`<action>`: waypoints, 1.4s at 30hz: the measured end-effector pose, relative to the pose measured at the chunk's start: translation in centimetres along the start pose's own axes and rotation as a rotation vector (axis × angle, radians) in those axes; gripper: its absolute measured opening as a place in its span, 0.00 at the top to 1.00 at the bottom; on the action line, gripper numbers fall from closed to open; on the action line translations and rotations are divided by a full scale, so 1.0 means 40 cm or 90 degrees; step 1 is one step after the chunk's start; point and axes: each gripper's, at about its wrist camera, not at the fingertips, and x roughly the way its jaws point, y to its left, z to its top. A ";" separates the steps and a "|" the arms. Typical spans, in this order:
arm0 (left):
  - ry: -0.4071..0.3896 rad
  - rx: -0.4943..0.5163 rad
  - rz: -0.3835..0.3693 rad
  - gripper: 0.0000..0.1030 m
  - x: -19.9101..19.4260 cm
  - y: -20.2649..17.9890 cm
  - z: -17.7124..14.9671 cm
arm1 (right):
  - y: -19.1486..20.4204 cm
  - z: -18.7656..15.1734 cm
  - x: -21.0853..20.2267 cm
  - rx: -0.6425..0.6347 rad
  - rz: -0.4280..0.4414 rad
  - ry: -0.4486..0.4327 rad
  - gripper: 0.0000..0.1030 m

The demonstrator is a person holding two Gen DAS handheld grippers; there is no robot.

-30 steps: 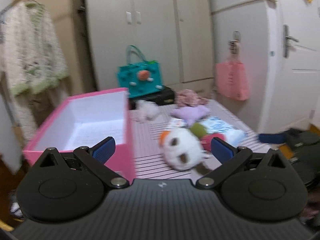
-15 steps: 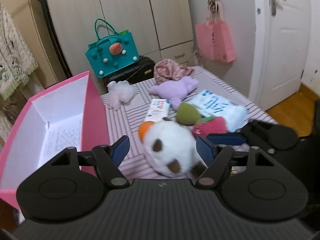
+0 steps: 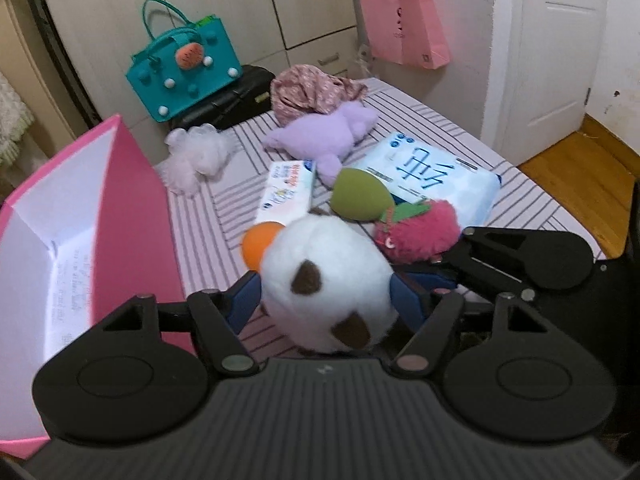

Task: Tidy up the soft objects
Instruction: 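Move the left tool to the white plush toy and close on it, then carry the white plush with the left tool into the pink box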

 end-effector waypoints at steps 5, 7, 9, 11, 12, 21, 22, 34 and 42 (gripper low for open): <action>-0.006 -0.004 -0.005 0.39 0.008 -0.009 -0.009 | 0.001 -0.002 -0.004 0.002 0.001 -0.003 0.43; -0.007 -0.012 -0.006 0.39 0.002 -0.008 -0.012 | 0.006 0.002 -0.008 0.003 0.005 0.001 0.44; -0.005 -0.016 -0.004 0.39 -0.006 -0.008 -0.016 | 0.008 0.009 -0.010 0.012 0.014 0.011 0.44; -0.004 -0.016 -0.003 0.39 -0.015 -0.009 -0.020 | 0.009 0.017 -0.017 0.023 0.024 0.023 0.44; -0.003 -0.015 -0.003 0.39 -0.021 -0.010 -0.022 | 0.011 0.020 -0.024 0.030 0.030 0.028 0.44; -0.004 -0.049 -0.018 0.39 -0.100 -0.002 -0.055 | 0.040 0.045 -0.071 0.046 0.084 0.067 0.44; 0.000 -0.054 -0.020 0.39 -0.107 -0.001 -0.059 | 0.043 0.049 -0.075 0.055 0.091 0.077 0.44; 0.045 -0.122 -0.041 0.39 -0.258 0.070 -0.076 | 0.152 0.152 -0.132 0.023 0.153 0.144 0.43; 0.044 -0.191 -0.068 0.39 -0.352 0.179 -0.095 | 0.242 0.229 -0.137 -0.032 0.175 0.158 0.43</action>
